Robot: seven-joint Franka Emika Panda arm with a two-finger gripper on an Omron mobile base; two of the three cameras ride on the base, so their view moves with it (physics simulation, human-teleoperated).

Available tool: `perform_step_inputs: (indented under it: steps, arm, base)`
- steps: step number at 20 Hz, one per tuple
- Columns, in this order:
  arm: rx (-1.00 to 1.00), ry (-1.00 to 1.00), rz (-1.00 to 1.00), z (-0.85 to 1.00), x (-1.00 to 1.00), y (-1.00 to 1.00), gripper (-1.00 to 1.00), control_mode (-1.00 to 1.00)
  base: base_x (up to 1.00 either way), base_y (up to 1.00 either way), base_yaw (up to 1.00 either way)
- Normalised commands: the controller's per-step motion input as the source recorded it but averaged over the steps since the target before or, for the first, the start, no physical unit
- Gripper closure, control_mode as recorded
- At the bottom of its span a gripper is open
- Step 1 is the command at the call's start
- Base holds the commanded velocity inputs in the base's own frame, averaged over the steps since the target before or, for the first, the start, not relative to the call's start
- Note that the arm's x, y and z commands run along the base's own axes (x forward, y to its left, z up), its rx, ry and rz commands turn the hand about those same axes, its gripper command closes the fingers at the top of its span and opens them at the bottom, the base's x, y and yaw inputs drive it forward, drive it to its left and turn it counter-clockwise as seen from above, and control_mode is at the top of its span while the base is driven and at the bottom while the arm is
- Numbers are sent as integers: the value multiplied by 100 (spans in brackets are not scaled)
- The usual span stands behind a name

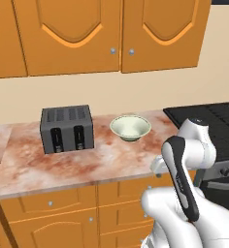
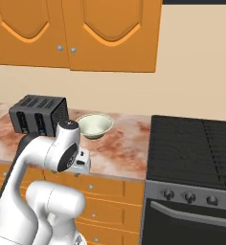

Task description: Pick the cup and bowl from the counter and place them on the counter next to the sink.

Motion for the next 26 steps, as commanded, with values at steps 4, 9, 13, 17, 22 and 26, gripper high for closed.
perform_step_inputs:
  steps: [4, 9, 13, 17, 22, 26]
  arm:
    - [0, 0, 0, 0, 0, 0, -100, 100]
    - [0, 0, 0, 0, 0, 0, -100, 100]
    - [0, 0, 0, 0, 0, 0, -100, 100]
    - [0, 0, 0, 0, 0, 0, -100, 100]
    - [0, 0, 0, 0, 0, 0, -100, 100]
    - [0, 0, 0, 0, 1, 0, -100, -100]
  base:
    - [53, 0, -4]
    - [5, 0, -6]
    - [0, 0, 0]
    - [0, 0, 0]
    - [0, 0, 0]
    - [0, 0, 0]
